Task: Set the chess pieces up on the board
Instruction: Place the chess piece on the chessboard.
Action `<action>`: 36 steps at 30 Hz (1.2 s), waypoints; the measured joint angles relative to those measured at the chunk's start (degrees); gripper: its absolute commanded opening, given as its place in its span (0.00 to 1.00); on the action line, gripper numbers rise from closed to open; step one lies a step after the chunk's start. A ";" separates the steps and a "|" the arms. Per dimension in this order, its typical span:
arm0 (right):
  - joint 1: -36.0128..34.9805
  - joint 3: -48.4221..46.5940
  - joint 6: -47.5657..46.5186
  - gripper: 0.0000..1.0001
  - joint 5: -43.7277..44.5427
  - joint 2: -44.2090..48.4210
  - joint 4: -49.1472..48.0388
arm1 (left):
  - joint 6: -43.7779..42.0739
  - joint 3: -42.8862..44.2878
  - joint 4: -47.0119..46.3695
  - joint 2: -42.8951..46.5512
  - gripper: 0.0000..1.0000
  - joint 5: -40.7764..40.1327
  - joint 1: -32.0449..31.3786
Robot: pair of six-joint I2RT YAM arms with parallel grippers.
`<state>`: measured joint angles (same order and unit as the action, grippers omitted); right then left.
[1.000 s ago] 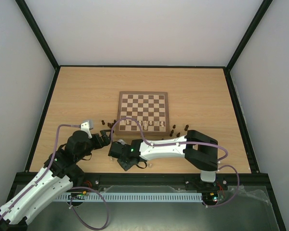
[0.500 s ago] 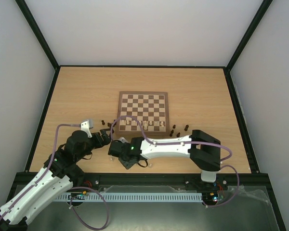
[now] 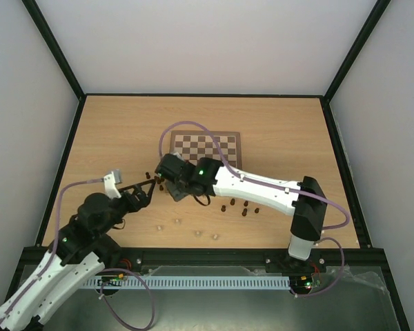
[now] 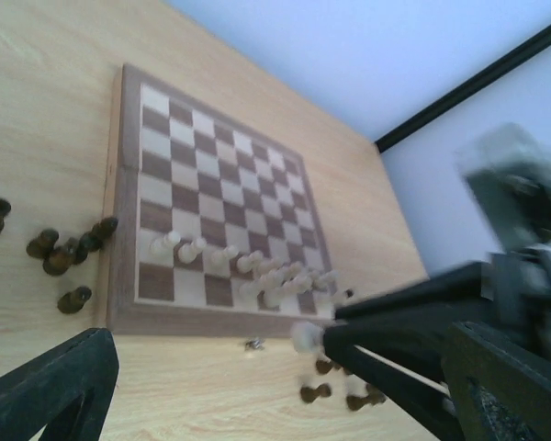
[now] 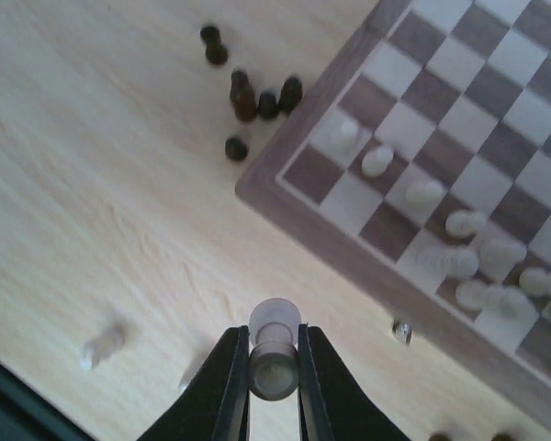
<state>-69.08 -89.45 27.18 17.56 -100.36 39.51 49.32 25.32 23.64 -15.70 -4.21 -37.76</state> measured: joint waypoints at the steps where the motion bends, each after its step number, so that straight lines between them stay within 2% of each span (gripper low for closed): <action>1: 1.07 -1.53 -0.42 0.11 0.00 -0.83 -0.11 | 0.04 0.63 0.87 1.66 0.99 -0.63 0.00; 8: 5.46 -8.63 -3.06 0.11 -1.55 -9.35 -0.90 | 0.20 8.26 4.42 9.64 0.99 -4.39 0.00; 18: 8.28 -15.85 -4.94 0.11 -3.80 -22.08 -0.94 | -1.33 12.66 7.32 12.59 1.00 -4.42 0.00; 36: 10.78 -16.15 -4.94 0.12 -5.53 -25.05 -1.20 | -2.84 13.31 8.92 13.03 0.99 -4.20 0.00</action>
<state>-58.30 -105.60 22.24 12.03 -125.40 38.30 46.48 38.63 32.56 -2.68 -8.40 -37.76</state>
